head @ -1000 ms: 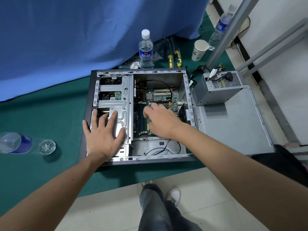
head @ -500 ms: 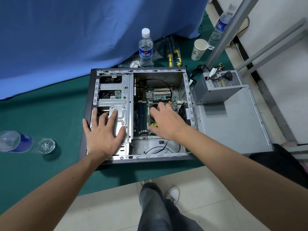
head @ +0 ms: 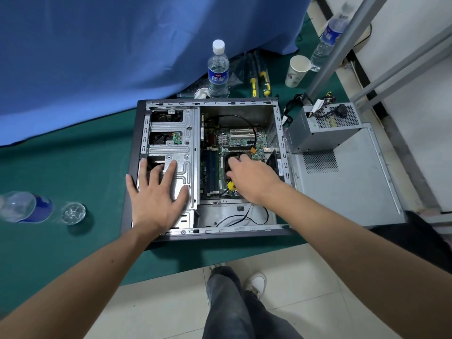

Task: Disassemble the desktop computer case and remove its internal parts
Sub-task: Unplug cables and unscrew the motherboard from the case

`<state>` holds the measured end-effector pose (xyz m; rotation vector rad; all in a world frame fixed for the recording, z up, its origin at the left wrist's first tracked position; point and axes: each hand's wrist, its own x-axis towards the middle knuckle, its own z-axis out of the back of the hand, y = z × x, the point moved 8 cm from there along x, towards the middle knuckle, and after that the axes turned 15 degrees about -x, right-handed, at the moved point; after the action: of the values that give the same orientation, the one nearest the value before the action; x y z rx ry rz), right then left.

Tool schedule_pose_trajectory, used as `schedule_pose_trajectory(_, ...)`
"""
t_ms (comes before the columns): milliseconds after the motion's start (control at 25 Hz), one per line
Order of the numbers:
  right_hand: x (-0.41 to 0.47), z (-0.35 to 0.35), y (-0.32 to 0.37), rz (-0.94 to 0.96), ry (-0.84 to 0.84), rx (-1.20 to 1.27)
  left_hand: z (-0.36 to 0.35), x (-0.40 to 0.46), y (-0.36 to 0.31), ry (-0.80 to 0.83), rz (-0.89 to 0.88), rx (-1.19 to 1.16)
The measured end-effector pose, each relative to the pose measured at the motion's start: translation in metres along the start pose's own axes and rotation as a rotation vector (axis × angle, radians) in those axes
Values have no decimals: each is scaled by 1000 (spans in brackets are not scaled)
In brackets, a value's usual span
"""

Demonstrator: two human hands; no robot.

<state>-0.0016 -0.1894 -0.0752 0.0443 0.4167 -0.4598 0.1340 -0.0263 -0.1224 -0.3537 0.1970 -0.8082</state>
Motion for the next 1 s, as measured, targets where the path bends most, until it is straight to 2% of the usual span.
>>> schedule_pose_trajectory(80, -1, 7, 2, 83, -60, 37, 0, 0, 0, -4, -2, -6)
schedule_pose_trajectory(160, -3, 5, 3, 119, -21, 130, 1, 0, 1, -6, -2, -13)
schedule_pose_trajectory(240, -5, 0, 1, 60, 12, 140, 1, 0, 0, -7, 0, -14)
schedule_pose_trajectory(320, -4, -4, -2, -1, 22, 37, 1, 0, 1, -8, 5, -11)
schedule_pose_trajectory(400, -4, -4, -3, 1, -7, 11, 0, 1, 1, -1, 4, -7)
schedule_pose_trajectory(520, -12, -2, -7, -22, -81, 97, -1, 0, 1, 9, 5, -1)
schedule_pose_trajectory(680, -28, -9, -18, -90, -85, 175, 1, -1, -2, 22, 8, -10)
schedule_pose_trajectory(1000, -60, -9, -55, -306, -127, 480, 5, -2, -7, 75, 19, -46)
